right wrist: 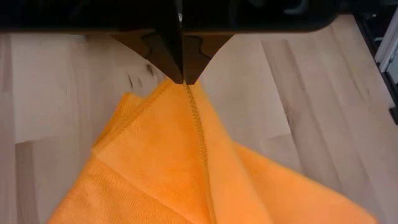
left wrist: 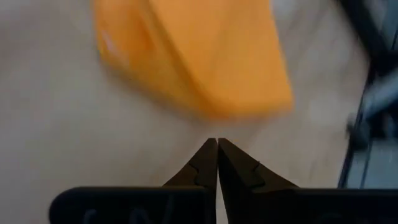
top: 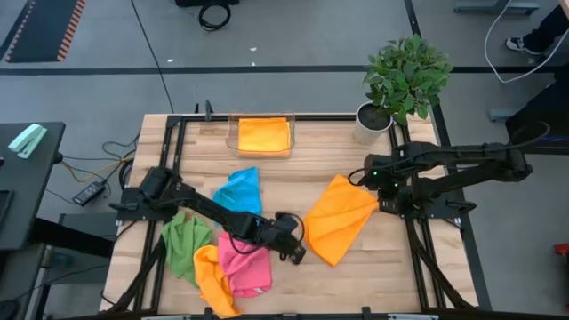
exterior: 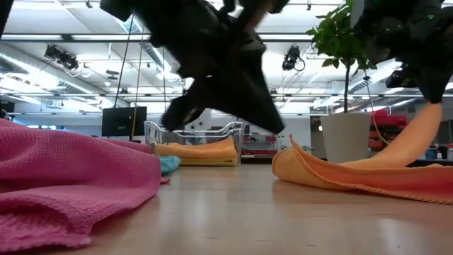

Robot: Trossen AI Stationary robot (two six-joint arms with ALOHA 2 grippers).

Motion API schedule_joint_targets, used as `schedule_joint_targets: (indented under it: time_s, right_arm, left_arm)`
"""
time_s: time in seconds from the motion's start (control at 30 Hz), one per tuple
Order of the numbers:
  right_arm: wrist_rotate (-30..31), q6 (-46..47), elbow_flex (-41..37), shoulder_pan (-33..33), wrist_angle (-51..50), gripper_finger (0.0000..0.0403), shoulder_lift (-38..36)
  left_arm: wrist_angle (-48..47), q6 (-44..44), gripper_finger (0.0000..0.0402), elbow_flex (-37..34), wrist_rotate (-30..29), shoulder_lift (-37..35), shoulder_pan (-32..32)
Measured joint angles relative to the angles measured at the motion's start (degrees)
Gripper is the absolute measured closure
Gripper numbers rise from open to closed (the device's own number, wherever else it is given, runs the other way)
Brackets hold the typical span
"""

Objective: Fold microfiber towels
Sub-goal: Fold the orange microfiber towel

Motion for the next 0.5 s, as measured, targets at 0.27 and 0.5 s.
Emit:
schedule_joint_targets:
  time_s: [0.27, 0.5]
  right_arm:
    - [0.4, 0.0, 0.0, 0.0, 1.4, 0.0403, 0.4]
    - [0.4, -1.2, 0.0, 0.0, 2.1, 0.0403, 0.4]
  left_arm:
    - [5.6, -2.4, 0.0279, 0.0, -4.3, -0.7, 4.6]
    - [5.6, -2.6, 0.0157, 0.1, 0.6, -0.5, 9.7]
